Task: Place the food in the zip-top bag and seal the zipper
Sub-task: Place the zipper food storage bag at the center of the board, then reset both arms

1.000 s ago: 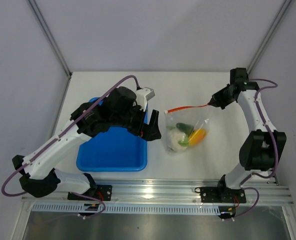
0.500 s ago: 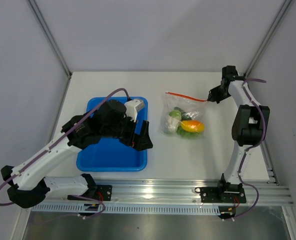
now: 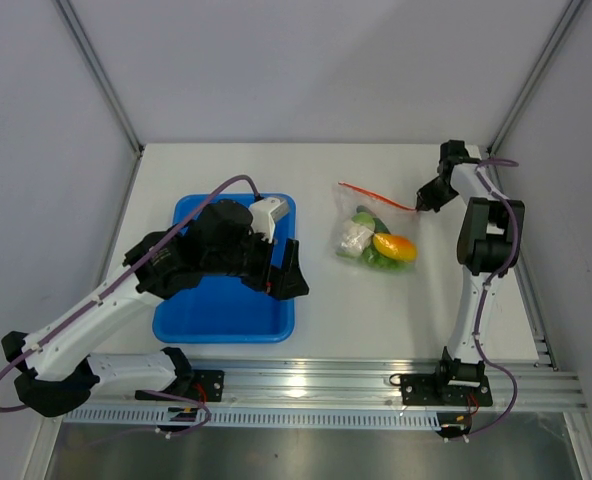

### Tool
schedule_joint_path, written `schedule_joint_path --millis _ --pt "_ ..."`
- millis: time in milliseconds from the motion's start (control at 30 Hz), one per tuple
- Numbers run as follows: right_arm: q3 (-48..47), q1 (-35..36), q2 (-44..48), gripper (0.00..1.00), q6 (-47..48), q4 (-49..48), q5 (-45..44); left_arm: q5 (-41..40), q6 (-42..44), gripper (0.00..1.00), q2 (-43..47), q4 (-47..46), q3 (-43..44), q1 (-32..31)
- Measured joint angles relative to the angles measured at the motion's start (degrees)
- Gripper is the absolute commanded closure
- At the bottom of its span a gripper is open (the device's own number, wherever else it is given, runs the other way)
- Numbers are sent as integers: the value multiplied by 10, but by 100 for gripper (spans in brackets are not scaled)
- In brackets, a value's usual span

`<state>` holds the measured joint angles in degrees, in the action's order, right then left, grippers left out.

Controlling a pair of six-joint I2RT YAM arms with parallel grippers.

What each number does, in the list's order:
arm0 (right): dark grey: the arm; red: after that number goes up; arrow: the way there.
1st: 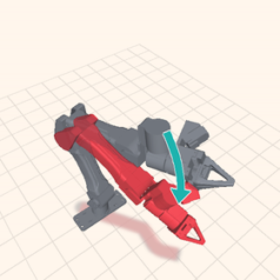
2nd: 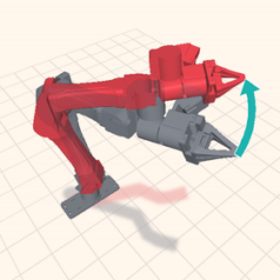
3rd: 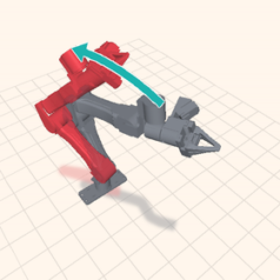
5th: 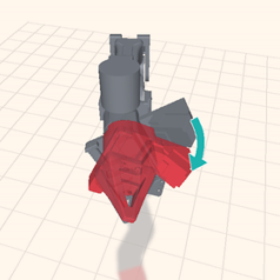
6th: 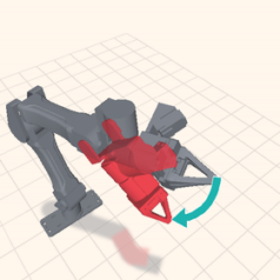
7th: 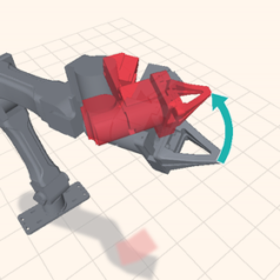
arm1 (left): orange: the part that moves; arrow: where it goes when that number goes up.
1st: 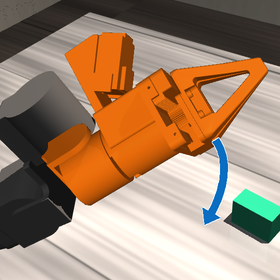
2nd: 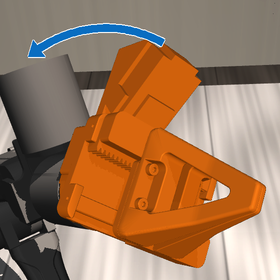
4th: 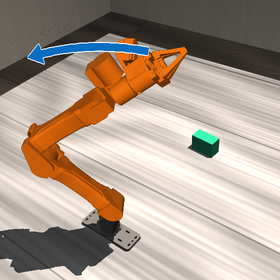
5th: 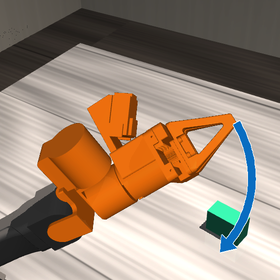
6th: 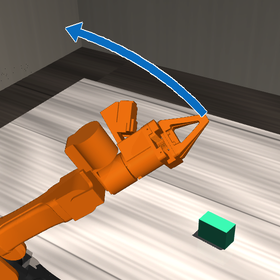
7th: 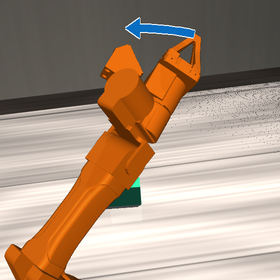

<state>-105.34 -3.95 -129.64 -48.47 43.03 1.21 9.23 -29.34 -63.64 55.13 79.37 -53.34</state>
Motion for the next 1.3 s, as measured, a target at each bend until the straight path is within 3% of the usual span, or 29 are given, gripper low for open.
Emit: schedule_joint_path --millis 33,133,400,433,500,667,800,1033,1200,1300 --pt "-5 0 -7 99 11 -1 3 1 -2 1 0 -2 -1 0" --pt "-26 0 -21 74 44 -1 12 6 -7 1 0 -7 -7 2" --pt "-85 3 -25 36 128 10 17 61 -37 0 -7 -23 -50 63" --pt "-90 3 -24 19 137 12 13 70 -44 1 -8 -26 -60 76" --pt "-91 3 -20 1 153 18 6 90 -56 0 -12 -34 -78 100" --pt "-63 9 28 1 190 40 -29 129 -79 1 -22 -63 -97 134" --pt "22 16 152 1 203 49 -47 155 -88 0 -33 -97 -97 155" --pt "211 95 465 1 211 40 -65 200 -128 0 -31 -225 -144 212" --pt "420 201 706 1 186 21 -54 212 -175 0 38 -376 -274 254" --pt "544 269 867 1 151 24 -54 203 -193 1 143 -462 -375 261"
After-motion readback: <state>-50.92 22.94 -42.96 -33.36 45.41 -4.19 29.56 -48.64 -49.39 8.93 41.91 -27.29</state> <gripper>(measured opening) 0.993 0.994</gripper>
